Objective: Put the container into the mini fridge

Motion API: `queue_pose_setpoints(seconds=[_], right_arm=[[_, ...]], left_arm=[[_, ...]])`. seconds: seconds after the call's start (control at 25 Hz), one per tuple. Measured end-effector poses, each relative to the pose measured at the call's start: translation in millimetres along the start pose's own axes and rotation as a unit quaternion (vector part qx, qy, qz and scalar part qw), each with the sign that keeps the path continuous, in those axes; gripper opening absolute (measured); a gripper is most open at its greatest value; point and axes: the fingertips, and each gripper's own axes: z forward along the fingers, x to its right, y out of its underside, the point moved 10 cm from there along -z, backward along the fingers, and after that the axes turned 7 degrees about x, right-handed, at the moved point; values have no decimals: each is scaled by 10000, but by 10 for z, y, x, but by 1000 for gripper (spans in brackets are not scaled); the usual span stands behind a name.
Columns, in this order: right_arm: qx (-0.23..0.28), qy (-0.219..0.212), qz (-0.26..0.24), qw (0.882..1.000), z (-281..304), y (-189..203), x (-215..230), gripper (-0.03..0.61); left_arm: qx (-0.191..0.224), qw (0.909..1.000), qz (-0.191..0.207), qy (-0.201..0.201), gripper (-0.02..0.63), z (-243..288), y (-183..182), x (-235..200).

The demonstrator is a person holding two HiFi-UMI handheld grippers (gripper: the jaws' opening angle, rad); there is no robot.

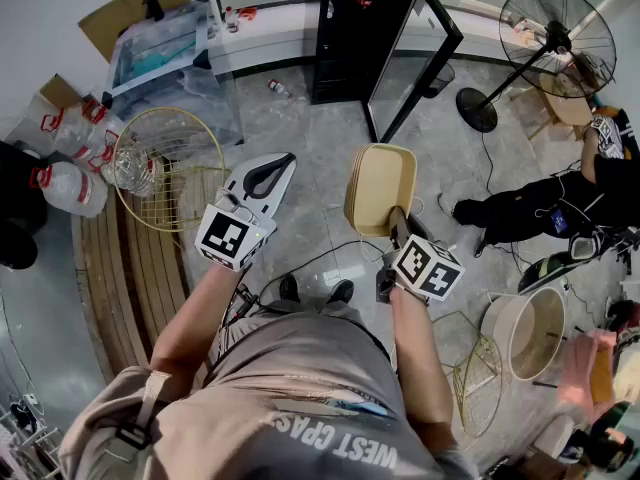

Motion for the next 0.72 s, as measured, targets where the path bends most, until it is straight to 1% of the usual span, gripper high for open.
queue_pose_setpoints(seconds=[0.36, 0.52, 0.72], right_arm=[[114, 274, -380, 9988, 170, -33, -39, 46], [126, 409, -395, 9983, 260, -12, -41, 46], [197, 540, -274, 9980, 384, 9, -74, 48]], left_arm=[[-87, 9998, -47, -144, 16, 144, 107, -146], [-126, 9997, -38, -227, 15, 201, 197, -232], [-163, 9993, -165, -299, 15, 237, 338, -367]])
